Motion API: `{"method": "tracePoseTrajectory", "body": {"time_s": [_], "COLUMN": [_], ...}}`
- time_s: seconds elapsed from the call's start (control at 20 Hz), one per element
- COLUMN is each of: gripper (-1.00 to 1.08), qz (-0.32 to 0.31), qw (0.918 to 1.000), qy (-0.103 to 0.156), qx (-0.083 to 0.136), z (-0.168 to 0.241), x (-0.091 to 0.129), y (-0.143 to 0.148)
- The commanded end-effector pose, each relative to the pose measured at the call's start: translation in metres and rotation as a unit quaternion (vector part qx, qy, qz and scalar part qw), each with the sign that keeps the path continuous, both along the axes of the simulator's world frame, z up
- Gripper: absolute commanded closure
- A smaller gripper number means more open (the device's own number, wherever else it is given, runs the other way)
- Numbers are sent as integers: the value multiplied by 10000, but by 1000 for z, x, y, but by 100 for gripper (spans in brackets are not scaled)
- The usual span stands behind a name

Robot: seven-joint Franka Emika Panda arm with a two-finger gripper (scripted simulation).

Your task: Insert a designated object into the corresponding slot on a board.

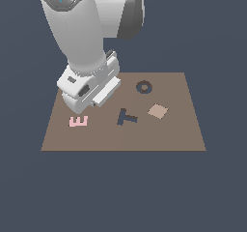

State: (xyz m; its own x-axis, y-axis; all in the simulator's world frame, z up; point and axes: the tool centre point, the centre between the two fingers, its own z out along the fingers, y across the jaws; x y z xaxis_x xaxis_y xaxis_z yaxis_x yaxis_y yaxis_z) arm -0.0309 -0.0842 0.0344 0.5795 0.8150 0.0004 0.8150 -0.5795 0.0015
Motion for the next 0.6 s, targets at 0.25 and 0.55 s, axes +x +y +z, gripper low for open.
{"method": "tracePoseTrajectory", "body": {"time_s": [0.25, 0.55], "gripper": [108, 108], "qz": [1582, 2838], "qw": [9874, 9589], "qy": [-3, -4], "qx": [-3, -6], "z": [1, 3], "x": [24, 43], "y": [1, 7]}}
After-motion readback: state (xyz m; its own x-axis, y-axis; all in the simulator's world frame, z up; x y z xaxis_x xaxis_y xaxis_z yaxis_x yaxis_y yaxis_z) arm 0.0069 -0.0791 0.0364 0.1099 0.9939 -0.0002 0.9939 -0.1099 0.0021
